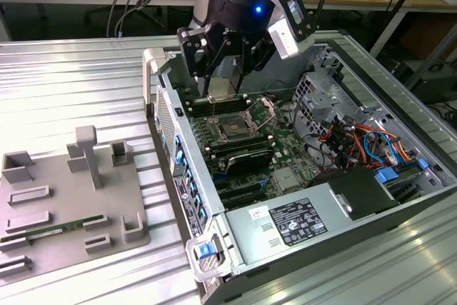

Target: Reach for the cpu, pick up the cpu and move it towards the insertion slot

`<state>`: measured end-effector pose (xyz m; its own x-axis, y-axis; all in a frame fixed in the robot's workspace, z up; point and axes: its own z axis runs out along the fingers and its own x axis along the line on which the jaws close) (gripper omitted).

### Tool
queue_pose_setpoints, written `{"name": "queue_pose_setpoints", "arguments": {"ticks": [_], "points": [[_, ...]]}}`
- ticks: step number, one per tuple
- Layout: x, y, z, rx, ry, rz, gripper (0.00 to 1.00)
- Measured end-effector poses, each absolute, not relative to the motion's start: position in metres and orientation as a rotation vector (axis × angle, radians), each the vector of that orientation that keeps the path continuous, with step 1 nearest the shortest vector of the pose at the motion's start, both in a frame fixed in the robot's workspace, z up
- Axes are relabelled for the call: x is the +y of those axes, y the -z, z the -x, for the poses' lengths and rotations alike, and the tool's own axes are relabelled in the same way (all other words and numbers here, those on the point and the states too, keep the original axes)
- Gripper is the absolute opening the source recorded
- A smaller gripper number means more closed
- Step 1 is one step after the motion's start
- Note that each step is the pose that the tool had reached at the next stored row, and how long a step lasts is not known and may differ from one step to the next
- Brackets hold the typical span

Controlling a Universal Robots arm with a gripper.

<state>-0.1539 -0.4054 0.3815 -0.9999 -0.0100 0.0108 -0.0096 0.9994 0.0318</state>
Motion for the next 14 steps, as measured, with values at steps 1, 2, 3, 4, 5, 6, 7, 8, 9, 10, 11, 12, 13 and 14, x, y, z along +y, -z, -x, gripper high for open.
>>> {"name": "queue_pose_setpoints", "arguments": {"ticks": [1,2,3,4,5,6,7,8,9,10,11,12,13,14], "points": [[-0.4049,-0.3815,0.1533,-3.13,0.05,-0.015,0.55],[-0.404,-0.3815,0.1522,-3.13,0.05,-0.016,0.55],[-0.4036,-0.3815,0.1517,-3.13,0.05,-0.015,0.55],[-0.4032,-0.3815,0.1511,-3.13,0.05,-0.015,0.55],[-0.4029,-0.3815,0.1506,-3.13,0.05,-0.015,0.55],[-0.4024,-0.3815,0.15,-3.13,0.05,-0.015,0.55],[-0.402,-0.3815,0.1493,-3.13,0.05,-0.015,0.55],[-0.4016,-0.3815,0.1486,-3.13,0.05,-0.015,0.55],[-0.4012,-0.3815,0.1477,-3.13,0.05,-0.015,0.55],[-0.4007,-0.3815,0.1468,-3.13,0.05,-0.015,0.55],[-0.4005,-0.3815,0.1462,-3.13,0.05,-0.015,0.55],[-0.4002,-0.3815,0.1455,-3.13,0.05,-0.015,0.55],[-0.4,-0.3815,0.1449,-3.13,0.05,-0.015,0.55],[-0.3997,-0.3815,0.1442,-3.13,0.05,-0.015,0.55]]}}
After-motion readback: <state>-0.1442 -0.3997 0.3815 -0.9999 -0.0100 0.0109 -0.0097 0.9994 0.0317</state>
